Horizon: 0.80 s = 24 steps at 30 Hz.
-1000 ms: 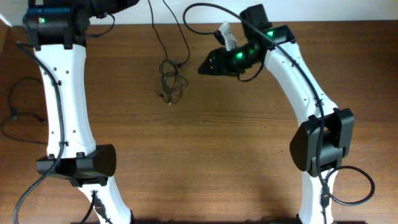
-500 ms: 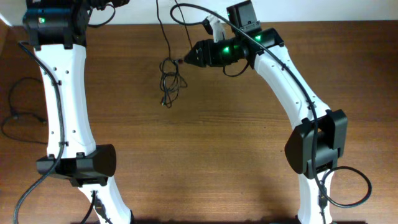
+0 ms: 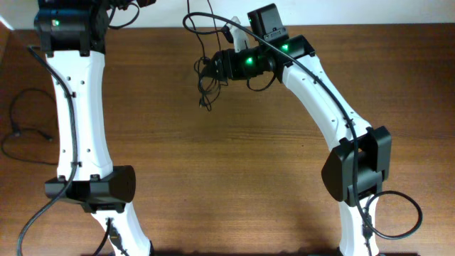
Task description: Untangle cables
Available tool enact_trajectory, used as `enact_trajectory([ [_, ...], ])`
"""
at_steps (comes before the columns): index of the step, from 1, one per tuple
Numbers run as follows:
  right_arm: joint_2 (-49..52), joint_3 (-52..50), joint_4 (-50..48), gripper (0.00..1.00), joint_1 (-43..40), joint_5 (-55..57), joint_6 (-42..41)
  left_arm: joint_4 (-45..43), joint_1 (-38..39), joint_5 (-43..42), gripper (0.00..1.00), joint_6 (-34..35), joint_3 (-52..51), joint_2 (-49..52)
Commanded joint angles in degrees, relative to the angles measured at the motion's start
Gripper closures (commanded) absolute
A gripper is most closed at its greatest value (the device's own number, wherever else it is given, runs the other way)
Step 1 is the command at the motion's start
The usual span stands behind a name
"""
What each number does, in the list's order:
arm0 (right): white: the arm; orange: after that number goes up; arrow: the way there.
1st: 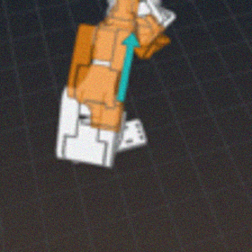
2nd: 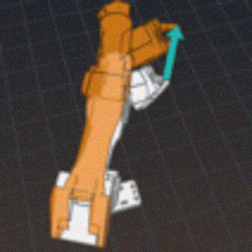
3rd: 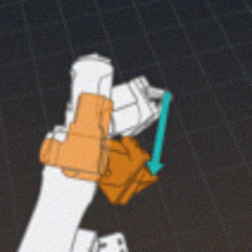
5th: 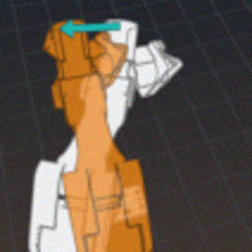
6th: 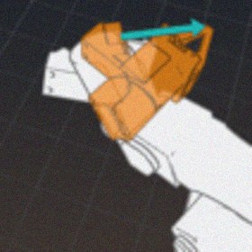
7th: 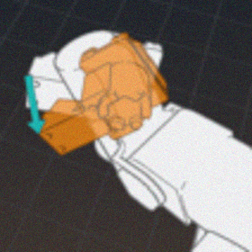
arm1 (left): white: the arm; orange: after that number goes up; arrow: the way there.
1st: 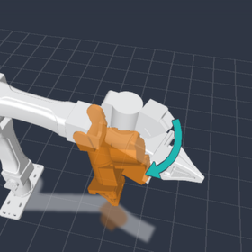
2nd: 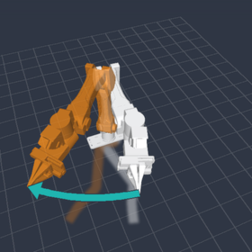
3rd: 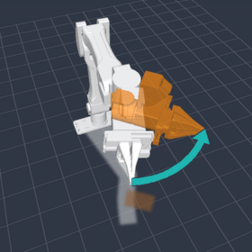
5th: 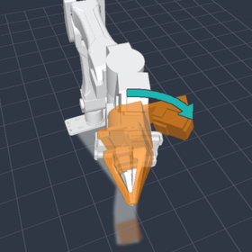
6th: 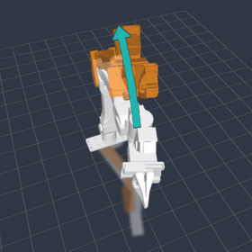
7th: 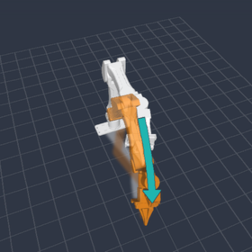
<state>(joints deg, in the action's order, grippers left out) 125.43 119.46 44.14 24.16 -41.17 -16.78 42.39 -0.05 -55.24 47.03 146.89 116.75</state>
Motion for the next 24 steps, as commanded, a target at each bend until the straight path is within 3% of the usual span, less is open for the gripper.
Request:
enact_trajectory([
  [1, 0.00, 0.83, -0.13, 0.42, 0.20, 6.43, -4.72, -0.39, 1.18, -0.94, 1.00, 1.64, 0.39, -0.52],
  [5, 0.00, 0.83, -2.99, 0.42, 0.22, 16.26, -12.61, -0.39, 2.56, -0.57, 1.00, 1.62, 0.39, -0.52],
  [10, 1.07, 0.81, -9.53, 0.42, 0.55, 17.92, -22.88, -0.39, 2.69, -0.37, 1.00, 1.88, 0.39, -0.50],
  [16, 1.29, 0.81, -13.38, 0.46, 1.38, 22.99, -35.87, -0.37, 2.69, 7.67, 1.00, 9.60, 0.39, -0.50],
  [20, 1.29, 0.81, -13.75, 0.46, 1.33, 24.59, -36.70, -0.33, 2.69, 17.62, 1.00, 14.78, 0.39, -0.50],
  [24, 1.33, 0.76, -13.49, 0.46, 1.33, 26.58, -36.70, -0.33, 2.69, 20.61, 1.00, 16.20, 0.39, -0.50],
])
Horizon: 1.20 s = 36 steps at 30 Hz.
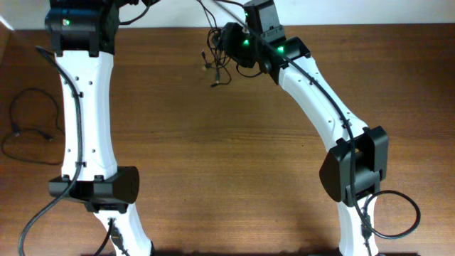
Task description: Untangle cables
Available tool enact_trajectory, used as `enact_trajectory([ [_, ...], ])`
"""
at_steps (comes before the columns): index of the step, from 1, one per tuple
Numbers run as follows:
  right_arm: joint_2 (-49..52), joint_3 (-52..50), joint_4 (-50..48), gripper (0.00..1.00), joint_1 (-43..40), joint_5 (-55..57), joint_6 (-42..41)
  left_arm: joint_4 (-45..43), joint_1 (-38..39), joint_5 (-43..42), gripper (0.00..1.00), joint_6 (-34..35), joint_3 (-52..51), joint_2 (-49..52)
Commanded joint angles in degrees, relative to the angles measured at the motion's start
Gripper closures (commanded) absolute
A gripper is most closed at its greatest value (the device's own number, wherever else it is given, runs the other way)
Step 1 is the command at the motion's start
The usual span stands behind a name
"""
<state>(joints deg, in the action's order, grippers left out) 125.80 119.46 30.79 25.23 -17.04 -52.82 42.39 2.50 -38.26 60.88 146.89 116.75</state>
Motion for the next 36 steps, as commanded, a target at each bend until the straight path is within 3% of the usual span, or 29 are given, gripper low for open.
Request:
enact_trajectory([
  [1, 0.98, 0.76, -0.15, 0.46, 0.28, 2.97, -0.66, -0.33, 0.13, 3.58, 1.00, 3.50, 0.39, -0.50],
  [8, 1.81, 0.70, -0.20, 0.46, 0.33, 5.97, -0.68, -0.35, 0.13, 3.56, 1.00, 10.38, 0.39, -0.50],
  [15, 5.64, 0.66, -1.20, 0.46, 0.44, 6.34, -0.83, -0.33, 0.13, 3.58, 1.00, 10.47, 0.39, -0.50],
  [18, 5.81, 0.66, 1.03, 0.57, 0.07, 6.08, 1.86, 0.15, -0.04, 4.17, 1.00, 9.51, 0.37, -0.50],
  [19, 5.81, 0.66, 2.32, 0.66, -0.37, 5.40, 3.17, 0.46, -0.09, 5.35, 1.00, 7.91, 0.37, -0.50],
  [22, 5.77, 0.68, 8.59, 0.96, -2.49, -0.70, 9.40, 5.40, -0.11, 12.61, 1.00, 0.98, 0.37, -0.50],
  [26, 3.82, 0.72, 18.51, 0.96, -4.94, -5.90, 20.83, 18.38, -0.09, 29.42, 1.00, -14.25, 0.37, -0.50],
  [27, 2.71, 0.72, 21.07, 0.96, -5.14, -5.90, 23.30, 21.86, -0.09, 32.37, 1.00, -20.85, 0.37, -0.50],
  [29, 0.13, 0.74, 25.46, 0.96, -5.11, -5.88, 28.04, 25.92, -0.09, 32.79, 1.00, -34.18, 0.37, -0.48],
  [31, -3.02, 0.74, 30.10, 0.96, -5.11, -5.88, 32.09, 31.93, -0.09, 32.81, 1.00, -42.99, 0.37, -0.42],
  [36, -6.86, 0.74, 39.06, 0.96, -5.05, -5.66, 37.44, 43.32, -0.09, 32.79, 1.00, -53.13, 0.35, 0.94],
])
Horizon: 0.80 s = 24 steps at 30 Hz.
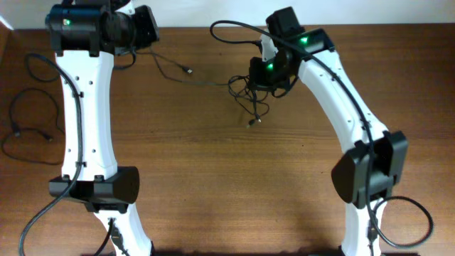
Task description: Untangle cables
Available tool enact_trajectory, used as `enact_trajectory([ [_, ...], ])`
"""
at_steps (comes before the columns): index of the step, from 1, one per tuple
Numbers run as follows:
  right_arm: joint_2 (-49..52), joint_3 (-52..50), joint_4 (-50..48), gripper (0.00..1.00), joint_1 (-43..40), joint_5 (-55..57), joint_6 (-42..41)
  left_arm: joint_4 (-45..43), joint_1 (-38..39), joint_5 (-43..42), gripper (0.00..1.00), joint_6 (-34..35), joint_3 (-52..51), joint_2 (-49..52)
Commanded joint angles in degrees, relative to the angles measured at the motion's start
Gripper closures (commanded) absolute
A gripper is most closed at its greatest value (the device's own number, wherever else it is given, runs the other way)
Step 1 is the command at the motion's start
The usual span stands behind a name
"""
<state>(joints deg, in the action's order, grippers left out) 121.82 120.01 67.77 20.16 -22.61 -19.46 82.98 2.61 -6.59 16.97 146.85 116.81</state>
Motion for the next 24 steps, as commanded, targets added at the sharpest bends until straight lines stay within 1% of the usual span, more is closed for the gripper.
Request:
enact_trajectory([
  [1, -3.21, 0.20, 2.91, 0.96, 0.02, -0.09, 4.28, 4.13, -0.20, 1.11, 1.00, -10.64, 0.39, 1.31],
  [5, -4.48, 0.20, 4.94, 0.96, 0.04, 0.17, 4.70, 7.80, -0.20, 1.11, 1.00, -14.60, 0.35, 4.59],
  [7, -5.07, 0.20, 5.20, 0.96, 0.00, 0.70, 4.70, 8.41, -0.33, 1.68, 1.00, -15.37, 0.35, 6.34],
  [11, -9.38, 0.24, 7.43, 0.96, -0.76, 6.49, 4.70, 6.29, -3.65, 2.16, 1.00, -15.32, 0.35, 9.94],
  [13, -10.86, 0.24, 8.61, 0.96, -1.79, 6.80, 4.70, 5.27, -5.07, 2.14, 1.00, -15.32, 0.35, 9.94],
  [15, -12.87, 0.24, 10.25, 0.96, -4.09, 6.73, 4.72, 4.37, -7.72, 2.16, 1.00, -15.32, 0.35, 9.94],
  [18, -16.31, 0.24, 12.72, 0.96, -8.96, 6.34, 6.86, 3.74, -11.89, 2.16, 1.00, -15.32, 0.35, 9.94],
  [21, -17.81, 0.22, 14.34, 0.96, -13.25, 6.14, 7.28, 3.39, -14.51, 2.16, 1.00, -15.32, 0.35, 9.94],
  [24, -17.97, 0.22, 15.50, 0.96, -17.55, 2.54, 9.22, 3.39, -16.61, 2.14, 1.00, -15.32, 0.35, 9.94],
])
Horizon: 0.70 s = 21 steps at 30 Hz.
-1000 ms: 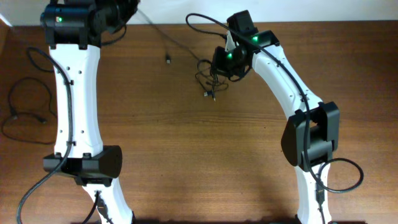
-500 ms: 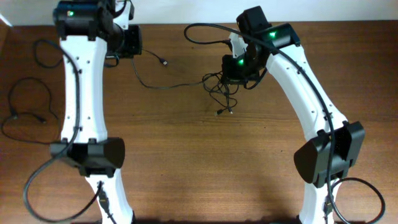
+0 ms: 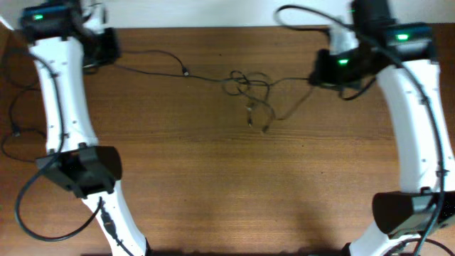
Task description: Untangle cables
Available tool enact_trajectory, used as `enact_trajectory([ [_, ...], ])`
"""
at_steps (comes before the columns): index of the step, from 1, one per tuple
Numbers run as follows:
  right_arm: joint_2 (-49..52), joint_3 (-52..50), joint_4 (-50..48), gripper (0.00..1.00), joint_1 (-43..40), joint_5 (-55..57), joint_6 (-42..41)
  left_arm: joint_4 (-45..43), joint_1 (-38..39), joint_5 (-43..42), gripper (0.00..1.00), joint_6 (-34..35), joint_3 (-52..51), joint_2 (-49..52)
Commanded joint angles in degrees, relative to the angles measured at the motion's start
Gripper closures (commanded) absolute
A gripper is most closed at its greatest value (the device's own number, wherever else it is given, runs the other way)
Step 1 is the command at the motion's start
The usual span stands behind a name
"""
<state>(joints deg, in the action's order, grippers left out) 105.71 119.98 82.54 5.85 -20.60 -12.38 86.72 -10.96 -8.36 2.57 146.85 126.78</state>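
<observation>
A thin black cable (image 3: 153,70) stretches across the far part of the wooden table (image 3: 227,185) between both grippers. Near its middle it bunches into a knot of loops (image 3: 245,82), from which two loose ends (image 3: 263,126) trail toward the front. A small connector (image 3: 185,71) sits on the left strand. My left gripper (image 3: 112,60) at the far left is shut on the cable's left end. My right gripper (image 3: 313,77) at the far right is shut on the right strand. The fingers themselves are mostly hidden under the wrists.
A second black cable (image 3: 15,131) lies looped at the table's left edge, beside the left arm. The white wall runs along the far edge. Both arm bases (image 3: 78,171) stand near the front corners.
Both grippers have moved apart, the left one further left and the right one well to the right. The cable between them is now drawn out, and the knot lies between them, flatter and more spread.
At first the right gripper held the bundled cable up at the far centre, with the left gripper out of view at the back. Then the left gripper held one strand at the left, with the bundle under the right gripper. Now the cable spans the table.
</observation>
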Motion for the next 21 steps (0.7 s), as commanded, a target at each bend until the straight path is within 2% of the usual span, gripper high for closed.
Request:
enact_trajectory([
  [1, -1.86, 0.24, 1.05, 0.96, -4.55, -0.26, 2.99, -0.33, -3.26, 3.91, 1.00, -0.92, 0.35, -0.02],
  [7, -1.64, 0.24, 1.27, 0.96, -4.59, -0.26, 3.63, -0.31, -3.08, 3.72, 1.00, -0.94, 0.35, -0.02],
  [12, -0.94, 0.17, 1.79, 0.96, -4.74, 4.79, 3.63, -0.20, -3.08, 3.80, 1.00, -1.36, 0.35, -0.02],
  [14, -0.50, 0.17, 2.38, 0.96, -4.68, 4.72, 3.61, 0.28, -2.89, 1.22, 1.00, -1.33, 0.31, -0.02],
  [21, -0.11, -5.55, 1.40, 0.96, -1.40, 3.87, 3.56, 1.31, 2.40, -1.81, 1.00, -1.42, -5.73, -0.02],
])
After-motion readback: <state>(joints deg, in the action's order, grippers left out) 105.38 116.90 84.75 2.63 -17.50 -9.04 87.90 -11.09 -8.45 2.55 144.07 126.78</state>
